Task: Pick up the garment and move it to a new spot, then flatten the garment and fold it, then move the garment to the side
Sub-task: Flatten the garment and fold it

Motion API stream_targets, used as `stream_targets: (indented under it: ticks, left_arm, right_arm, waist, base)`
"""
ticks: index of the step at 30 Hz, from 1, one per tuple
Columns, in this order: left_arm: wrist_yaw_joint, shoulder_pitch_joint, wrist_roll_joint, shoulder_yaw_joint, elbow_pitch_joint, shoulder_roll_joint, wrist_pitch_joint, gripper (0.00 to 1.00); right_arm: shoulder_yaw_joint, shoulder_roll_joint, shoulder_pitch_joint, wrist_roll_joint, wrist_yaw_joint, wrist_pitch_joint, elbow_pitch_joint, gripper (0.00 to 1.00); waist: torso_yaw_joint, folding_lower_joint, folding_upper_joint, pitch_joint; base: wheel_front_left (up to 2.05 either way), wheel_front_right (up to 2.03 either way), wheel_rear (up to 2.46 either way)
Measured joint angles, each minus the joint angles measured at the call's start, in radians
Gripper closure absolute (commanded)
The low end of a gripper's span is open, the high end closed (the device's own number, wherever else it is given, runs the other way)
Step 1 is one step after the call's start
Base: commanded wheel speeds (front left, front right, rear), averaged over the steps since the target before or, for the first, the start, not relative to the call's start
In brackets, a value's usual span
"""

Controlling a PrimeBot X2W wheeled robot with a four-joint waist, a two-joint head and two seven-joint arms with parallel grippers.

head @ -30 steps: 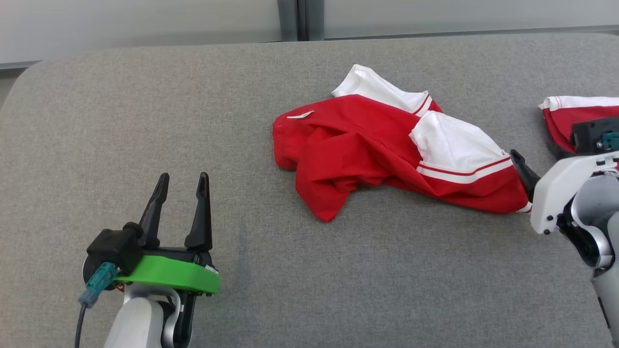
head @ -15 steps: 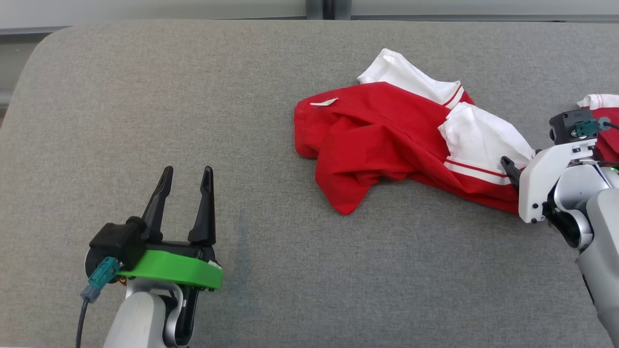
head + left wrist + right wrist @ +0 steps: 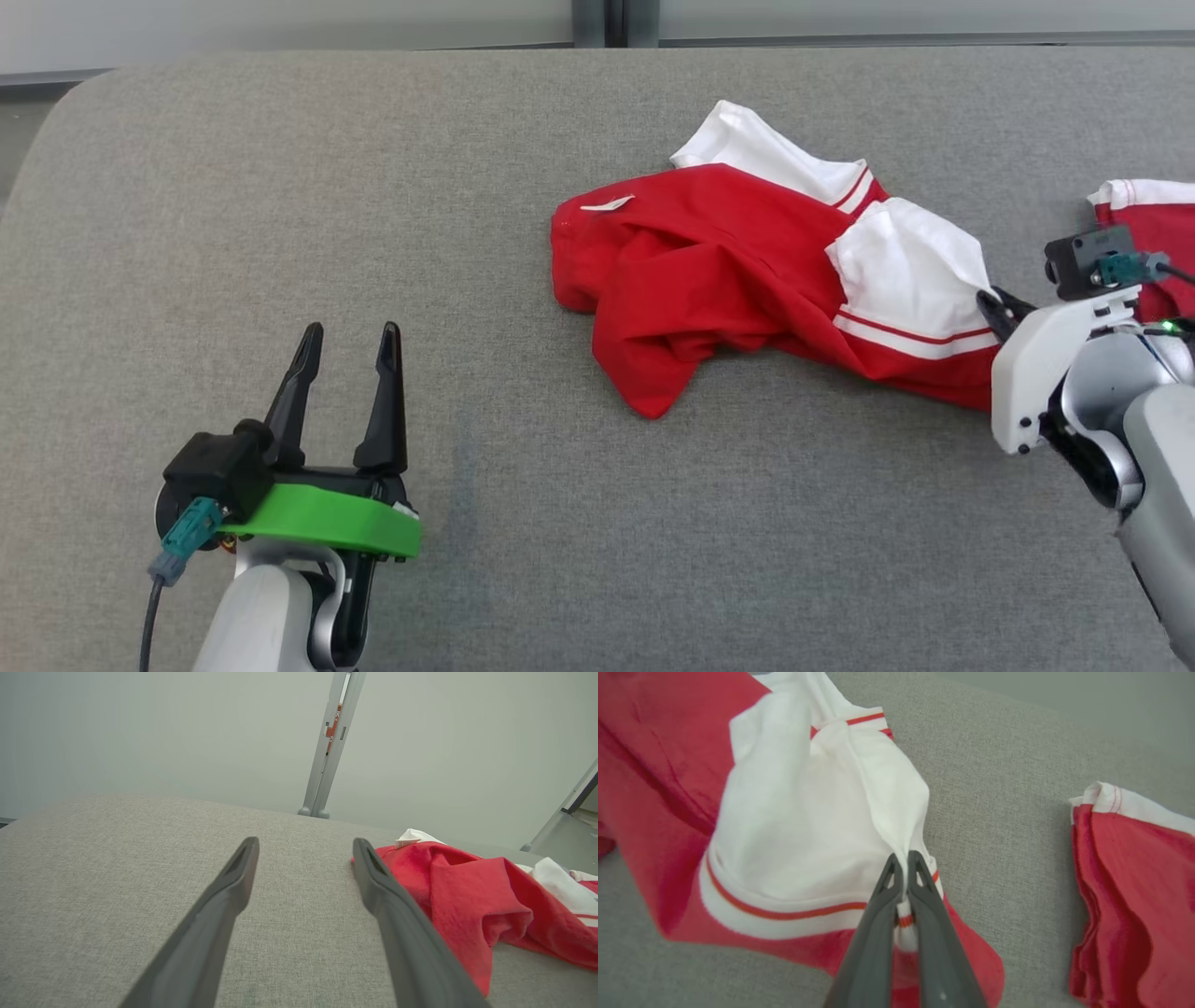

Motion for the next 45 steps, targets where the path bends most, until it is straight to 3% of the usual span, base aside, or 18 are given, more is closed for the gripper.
stream_targets:
  ticks: [4, 8, 15, 16, 17, 20, 23, 29, 35, 45]
  left_arm:
    - [0.000, 0.005, 0.001, 0.005, 0.003, 0.001, 0.000, 0.00]
    - [0.000, 0.018, 0.001, 0.012, 0.004, 0.001, 0.000, 0.00]
    - [0.000, 0.028, 0.001, 0.018, 0.005, 0.001, 0.000, 0.00]
    - [0.000, 0.029, 0.001, 0.018, 0.005, 0.001, 0.000, 0.00]
    - [0.000, 0.029, 0.001, 0.018, 0.005, 0.000, 0.000, 0.00]
    - [0.000, 0.029, 0.001, 0.016, 0.006, 0.000, 0.000, 0.00]
    - [0.000, 0.030, 0.001, 0.013, 0.010, -0.002, 0.000, 0.00]
    - [0.000, 0.047, 0.000, 0.013, 0.015, -0.004, 0.000, 0.00]
    - [0.000, 0.063, 0.001, 0.018, 0.020, -0.004, 0.000, 0.00]
    - [0.000, 0.094, 0.010, 0.041, 0.030, -0.002, 0.000, 0.00]
  right_arm:
    - [0.072, -0.055, 0.087, 0.038, 0.000, -0.014, -0.120, 1.00]
    - [0.134, -0.157, 0.187, 0.049, 0.000, 0.001, -0.224, 1.00]
    - [0.224, -0.246, 0.304, 0.118, 0.000, 0.030, -0.339, 1.00]
    - [0.234, -0.252, 0.310, 0.132, 0.000, 0.032, -0.347, 0.68]
    - [0.245, -0.258, 0.317, 0.145, 0.000, 0.036, -0.358, 0.00]
    - [0.228, -0.250, 0.325, 0.185, 0.000, 0.002, -0.378, 0.00]
    - [0.122, -0.201, 0.325, 0.193, 0.000, -0.103, -0.382, 0.00]
    - [-0.069, -0.036, 0.354, 0.136, 0.000, -0.356, -0.365, 0.00]
    - [-0.128, 0.111, 0.361, 0.032, 0.000, -0.553, -0.284, 0.00]
    - [-0.204, 0.245, 0.360, -0.117, 0.000, -0.631, -0.178, 0.00]
  waist:
    - [-0.019, 0.0000, 0.0000, -0.016]
    - [-0.041, 0.0000, 0.0000, -0.031]
    - [-0.084, 0.0000, 0.0000, -0.057]
    - [-0.089, 0.0000, 0.0000, -0.061]
    - [-0.094, 0.0000, 0.0000, -0.065]
    - [-0.106, 0.0000, 0.0000, -0.075]
    - [-0.111, 0.0000, 0.0000, -0.087]
    - [-0.108, 0.0000, 0.0000, -0.112]
    - [-0.094, 0.0000, 0.0000, -0.135]
    - [-0.070, 0.0000, 0.0000, -0.168]
  base:
    - [0.00, 0.00, 0.00]
    - [0.00, 0.00, 0.00]
    - [0.00, 0.00, 0.00]
    - [0.00, 0.00, 0.00]
    - [0.00, 0.00, 0.00]
    - [0.00, 0.00, 0.00]
    - [0.00, 0.00, 0.00]
    - [0.00, 0.00, 0.00]
    - [0.00, 0.00, 0.00]
    - [0.00, 0.00, 0.00]
